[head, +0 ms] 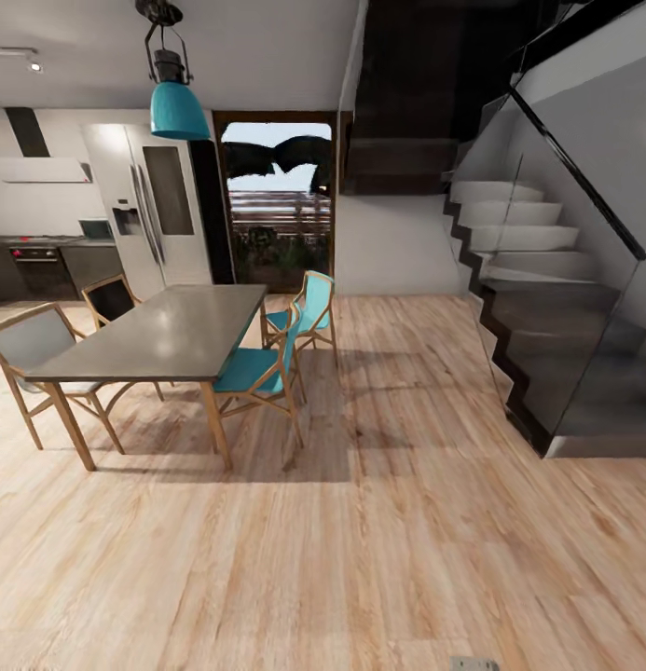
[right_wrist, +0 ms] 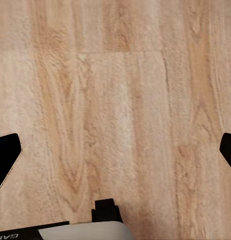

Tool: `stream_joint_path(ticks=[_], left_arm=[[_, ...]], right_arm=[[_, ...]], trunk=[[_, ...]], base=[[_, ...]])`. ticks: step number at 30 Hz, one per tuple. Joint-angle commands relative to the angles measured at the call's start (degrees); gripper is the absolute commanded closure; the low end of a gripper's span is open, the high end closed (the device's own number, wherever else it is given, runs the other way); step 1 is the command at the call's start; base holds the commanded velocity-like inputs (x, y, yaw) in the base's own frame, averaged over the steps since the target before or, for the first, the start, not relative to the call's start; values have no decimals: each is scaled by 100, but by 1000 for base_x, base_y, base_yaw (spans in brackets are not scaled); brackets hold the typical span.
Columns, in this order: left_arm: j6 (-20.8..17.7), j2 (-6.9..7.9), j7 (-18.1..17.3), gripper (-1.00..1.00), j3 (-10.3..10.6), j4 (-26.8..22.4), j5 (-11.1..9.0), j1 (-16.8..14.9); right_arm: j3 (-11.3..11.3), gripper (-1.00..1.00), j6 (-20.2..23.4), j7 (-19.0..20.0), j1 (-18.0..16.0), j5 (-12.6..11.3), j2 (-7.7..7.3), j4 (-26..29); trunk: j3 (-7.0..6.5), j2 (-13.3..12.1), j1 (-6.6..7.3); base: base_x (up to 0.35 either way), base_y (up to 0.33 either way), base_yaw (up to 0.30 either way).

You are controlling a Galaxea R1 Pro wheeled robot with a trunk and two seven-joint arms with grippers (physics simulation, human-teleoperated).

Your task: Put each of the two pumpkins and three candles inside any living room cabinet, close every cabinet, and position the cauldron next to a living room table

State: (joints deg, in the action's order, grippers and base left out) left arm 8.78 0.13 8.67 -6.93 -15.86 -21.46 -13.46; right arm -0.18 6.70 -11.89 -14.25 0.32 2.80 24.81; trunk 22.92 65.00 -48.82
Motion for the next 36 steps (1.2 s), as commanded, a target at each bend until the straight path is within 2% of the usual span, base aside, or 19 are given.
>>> stream_joint_path(ticks=[1,12,25,36], left_arm=[[20,-1,5,-100,18,4,-59,-6],[33,-18,8,-100,27,4,-54,-7],[28,-16,12,-100,19,4,-75,-8],[28,-22,12,-100,25,4,-78,-8]], right_arm=[[-1,-100,39,-21,-2,7,1,15],[0,-100,42,-16,-2,12,1,15],[0,-100,43,2,-2,9,1,48],[4,-100,51,1,0,12,1,47]], trunk=[[6,3,-2],[6,3,-2],[6,3,-2],[7,3,-2]], base=[[258,-6,293],[226,-107,293],[271,-10,292],[319,0,67]])
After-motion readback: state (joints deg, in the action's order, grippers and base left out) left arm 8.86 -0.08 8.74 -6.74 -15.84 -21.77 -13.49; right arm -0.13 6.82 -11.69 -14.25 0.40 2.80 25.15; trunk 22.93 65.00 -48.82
